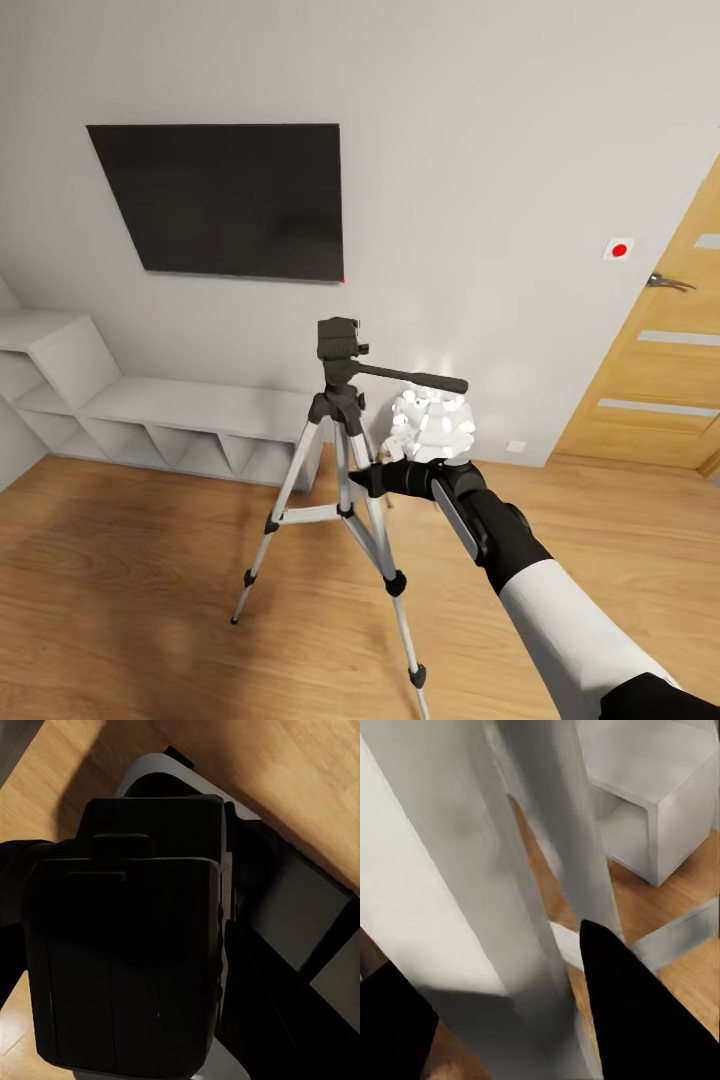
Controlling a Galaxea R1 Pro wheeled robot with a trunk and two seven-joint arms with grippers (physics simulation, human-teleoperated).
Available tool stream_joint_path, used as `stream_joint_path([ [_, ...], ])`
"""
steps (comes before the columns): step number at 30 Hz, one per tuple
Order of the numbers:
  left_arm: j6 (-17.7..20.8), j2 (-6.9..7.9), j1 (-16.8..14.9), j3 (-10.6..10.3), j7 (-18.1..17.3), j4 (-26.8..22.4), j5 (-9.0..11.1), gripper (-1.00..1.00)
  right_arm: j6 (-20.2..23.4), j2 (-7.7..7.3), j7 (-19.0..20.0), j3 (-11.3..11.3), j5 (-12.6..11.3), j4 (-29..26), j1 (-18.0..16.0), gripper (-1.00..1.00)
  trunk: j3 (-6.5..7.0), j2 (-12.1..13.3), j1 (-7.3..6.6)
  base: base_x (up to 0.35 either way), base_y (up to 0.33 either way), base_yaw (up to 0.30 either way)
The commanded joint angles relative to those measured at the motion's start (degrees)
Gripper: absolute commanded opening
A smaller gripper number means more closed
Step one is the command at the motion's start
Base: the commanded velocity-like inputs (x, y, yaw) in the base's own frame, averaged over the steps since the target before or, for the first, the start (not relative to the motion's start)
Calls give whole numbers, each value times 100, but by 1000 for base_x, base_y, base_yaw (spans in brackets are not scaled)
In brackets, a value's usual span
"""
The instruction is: Attach the digital camera to the camera tripod in the bedroom.
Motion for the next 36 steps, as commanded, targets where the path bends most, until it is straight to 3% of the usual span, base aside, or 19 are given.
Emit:
stream_joint_path([
  [1, -12, 1, -3, -48, -29, 2, 50, -100, 62, -1, -18, -4, -109, -2, -5, -100, -11, -11, 3, 0, 0, 0],
  [13, -53, 33, -3, -2, 21, 51, 117, -100, 35, -81, -25, -29, -78, 5, -5, -100, -11, -11, 3, 0, 0, 0],
  [18, -96, -24, -3, -73, 19, -27, 29, -100, 38, -98, -27, -30, -52, 7, -5, -100, -11, -11, 3, 0, 0, 0],
  [19, -86, 4, -13, -123, 17, -155, -68, -100, 41, -99, -27, -30, -46, 30, -5, -100, -11, -11, 3, 0, 0, 0],
  [23, 324, 358, -61, -187, -3, -758, -622, -100, 42, -100, -27, -30, -35, 220, -5, -100, -11, -11, 3, 0, 0, 0],
  [25, 994, 597, -114, -190, -5, -1238, -898, -100, 43, -100, -22, -30, -32, 283, -5, -100, -11, -11, 3, 0, 0, 0],
  [26, 1565, 808, -281, -181, 17, -1699, -1010, -100, 43, -100, -16, -30, -32, 306, -5, -100, -11, -11, 3, 0, 0, 0],
  [27, 1743, 886, -369, -176, 25, -1850, -1034, -100, 43, -100, -13, -30, -31, 311, -5, -100, -11, -11, 3, 0, 0, 0],
  [29, 2430, 1245, -896, -147, 127, -2395, -1088, -100, 45, -107, -5, -30, -25, 324, -5, -100, -11, -11, 3, 0, 0, 0],
  [32, 2752, 1481, -1501, -22, 422, -2585, -1092, -100, 44, -125, -8, -27, -29, 329, -5, -100, -11, -11, 3, 0, 0, 0],
  [34, 2858, 1607, -1873, 168, 709, -2631, -1085, -100, 42, -130, -16, -24, -30, 330, -5, -100, -11, -11, 3, 0, 0, 0],
  [36, 3061, 1781, -2301, 482, 1060, -2698, -1081, -100, 38, -133, -23, -23, -33, 330, -5, -100, -11, -11, 3, 0, 0, 0],
])
